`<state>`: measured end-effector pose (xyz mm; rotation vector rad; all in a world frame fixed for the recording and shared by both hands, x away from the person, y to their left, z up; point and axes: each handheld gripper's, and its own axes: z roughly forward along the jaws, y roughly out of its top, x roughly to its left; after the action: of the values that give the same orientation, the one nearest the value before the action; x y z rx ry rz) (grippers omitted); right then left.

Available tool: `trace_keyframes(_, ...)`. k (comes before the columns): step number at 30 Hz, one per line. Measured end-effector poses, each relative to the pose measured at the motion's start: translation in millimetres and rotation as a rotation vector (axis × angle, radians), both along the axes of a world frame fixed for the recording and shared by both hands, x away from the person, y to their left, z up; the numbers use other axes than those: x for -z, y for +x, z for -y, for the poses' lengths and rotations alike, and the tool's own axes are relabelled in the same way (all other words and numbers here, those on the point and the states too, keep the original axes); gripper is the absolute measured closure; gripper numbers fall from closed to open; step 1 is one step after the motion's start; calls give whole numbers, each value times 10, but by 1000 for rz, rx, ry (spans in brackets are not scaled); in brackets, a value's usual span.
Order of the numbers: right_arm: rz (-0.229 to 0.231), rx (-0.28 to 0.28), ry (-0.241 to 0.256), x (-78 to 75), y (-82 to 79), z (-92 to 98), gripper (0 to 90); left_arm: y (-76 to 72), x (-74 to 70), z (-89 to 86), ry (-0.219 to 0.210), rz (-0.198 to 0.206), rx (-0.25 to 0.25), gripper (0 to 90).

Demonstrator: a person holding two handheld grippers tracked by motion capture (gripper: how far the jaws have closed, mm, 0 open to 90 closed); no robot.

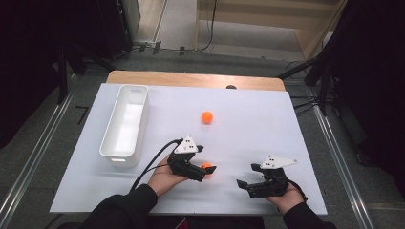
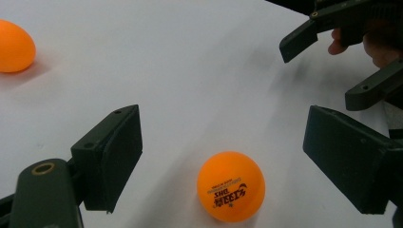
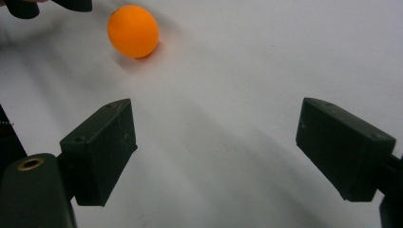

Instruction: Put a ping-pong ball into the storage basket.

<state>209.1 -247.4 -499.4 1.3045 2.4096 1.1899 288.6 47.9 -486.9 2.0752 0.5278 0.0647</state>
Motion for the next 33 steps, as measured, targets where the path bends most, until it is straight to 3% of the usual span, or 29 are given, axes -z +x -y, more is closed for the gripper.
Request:
trace_keyframes(5,-1,-2,1,1,2,0,117,-3,51,-17,-14,-24,-11,134)
trace_keyframes(13,3,-10,-6,5,6,1,116,-27,104,-24,-1,-38,-12,134)
trace_keyframes(22,-5,-3,-2,2,0,3,117,-60,155,-21,42,-31,0,134)
trace_keyframes(32,0,-14,-6,7,5,-3,116,-67,230,22,75,-50,9,134)
trace_keyframes(33,-2,-12,-6,9,4,-6,116,-74,248,42,92,-44,14,134)
